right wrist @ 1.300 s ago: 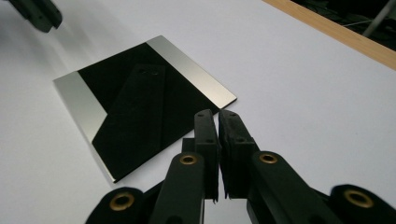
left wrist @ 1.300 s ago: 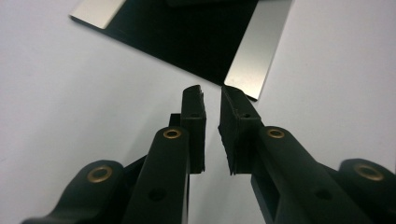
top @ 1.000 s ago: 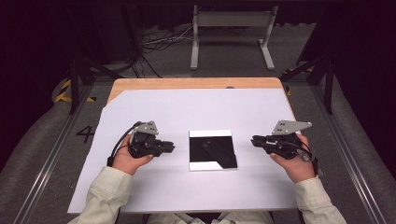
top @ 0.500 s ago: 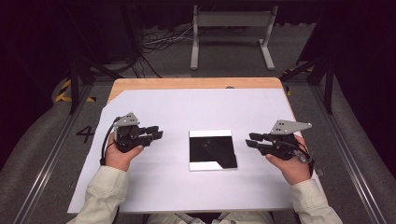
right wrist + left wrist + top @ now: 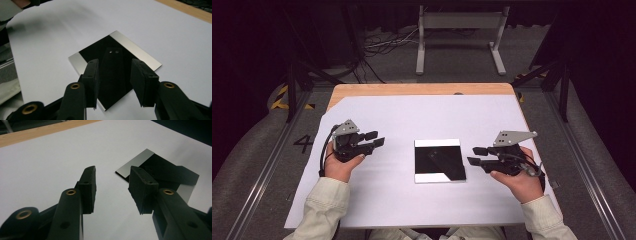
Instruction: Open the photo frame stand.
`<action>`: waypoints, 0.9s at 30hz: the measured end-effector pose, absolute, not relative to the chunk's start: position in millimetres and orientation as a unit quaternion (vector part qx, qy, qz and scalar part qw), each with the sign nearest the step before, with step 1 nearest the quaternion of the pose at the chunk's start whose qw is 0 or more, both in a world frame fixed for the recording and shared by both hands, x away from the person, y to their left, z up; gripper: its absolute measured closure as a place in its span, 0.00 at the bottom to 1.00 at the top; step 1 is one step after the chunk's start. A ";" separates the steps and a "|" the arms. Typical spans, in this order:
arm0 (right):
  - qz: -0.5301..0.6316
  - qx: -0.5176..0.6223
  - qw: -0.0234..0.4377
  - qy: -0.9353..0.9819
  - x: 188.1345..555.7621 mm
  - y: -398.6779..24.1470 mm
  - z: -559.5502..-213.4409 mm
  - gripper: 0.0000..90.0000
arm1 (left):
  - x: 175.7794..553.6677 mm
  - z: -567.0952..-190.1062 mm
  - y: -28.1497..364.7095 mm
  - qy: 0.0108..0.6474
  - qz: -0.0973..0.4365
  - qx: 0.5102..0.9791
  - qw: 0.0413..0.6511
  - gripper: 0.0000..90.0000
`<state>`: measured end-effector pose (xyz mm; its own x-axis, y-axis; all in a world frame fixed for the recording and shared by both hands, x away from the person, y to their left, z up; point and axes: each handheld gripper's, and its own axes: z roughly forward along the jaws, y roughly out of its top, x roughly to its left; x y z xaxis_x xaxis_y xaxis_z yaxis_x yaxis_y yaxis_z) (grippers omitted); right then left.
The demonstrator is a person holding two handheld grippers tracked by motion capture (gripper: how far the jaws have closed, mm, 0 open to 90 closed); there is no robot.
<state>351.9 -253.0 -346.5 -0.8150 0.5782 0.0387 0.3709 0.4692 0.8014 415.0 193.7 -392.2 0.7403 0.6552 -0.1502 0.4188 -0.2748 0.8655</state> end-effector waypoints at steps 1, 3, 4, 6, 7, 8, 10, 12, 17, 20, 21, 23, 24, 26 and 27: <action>0.427 0.275 0.118 0.854 350.9 -250.8 -346.3 0.67 | 415.6 -392.5 193.5 0.338 0.120 0.791 0.496 0.63; 0.415 0.267 0.115 0.862 349.1 -246.5 -345.9 0.67 | 415.6 -392.9 192.6 0.337 0.118 0.793 0.494 0.62; 0.411 0.266 0.113 0.865 348.7 -245.0 -346.0 0.67 | 415.4 -392.9 192.3 0.337 0.117 0.793 0.493 0.62; 0.399 0.263 0.108 0.872 347.7 -240.9 -346.9 0.67 | 415.4 -392.8 192.1 0.336 0.117 0.795 0.491 0.62; 0.393 0.262 0.105 0.875 347.4 -239.0 -347.7 0.67 | 415.6 -392.7 192.2 0.335 0.117 0.796 0.491 0.62; 0.390 0.262 0.104 0.877 347.3 -238.1 -348.3 0.67 | 415.8 -392.9 192.2 0.335 0.117 0.796 0.491 0.61; 0.382 0.260 0.101 0.881 347.4 -236.5 -349.6 0.67 | 416.4 -393.5 192.2 0.334 0.114 0.797 0.491 0.61; 0.370 0.258 0.096 0.887 347.7 -235.1 -351.3 0.68 | 417.2 -394.8 191.8 0.333 0.112 0.799 0.489 0.60; 0.347 0.255 0.089 0.898 348.9 -233.0 -355.8 0.70 | 417.5 -395.9 190.8 0.335 0.110 0.801 0.484 0.60; 0.335 0.255 0.084 0.903 349.7 -231.9 -358.7 0.70 | 417.7 -395.8 190.8 0.334 0.111 0.803 0.481 0.60; 0.327 0.256 0.083 0.906 350.3 -231.4 -360.3 0.70 | 417.6 -396.0 190.4 0.334 0.109 0.803 0.481 0.60; 0.319 0.257 0.080 0.909 351.3 -230.9 -363.0 0.70 | 418.0 -396.3 190.2 0.333 0.108 0.804 0.481 0.60; 0.314 0.258 0.078 0.910 352.0 -230.8 -364.6 0.70 | 418.2 -396.8 190.0 0.333 0.109 0.804 0.481 0.60; 0.303 0.261 0.068 0.914 353.6 -230.4 -368.7 0.70 | 418.6 -397.4 190.0 0.333 0.110 0.805 0.479 0.60; 0.298 0.262 0.068 0.915 353.9 -230.0 -370.2 0.70 | 418.6 -397.4 190.0 0.333 0.110 0.805 0.479 0.60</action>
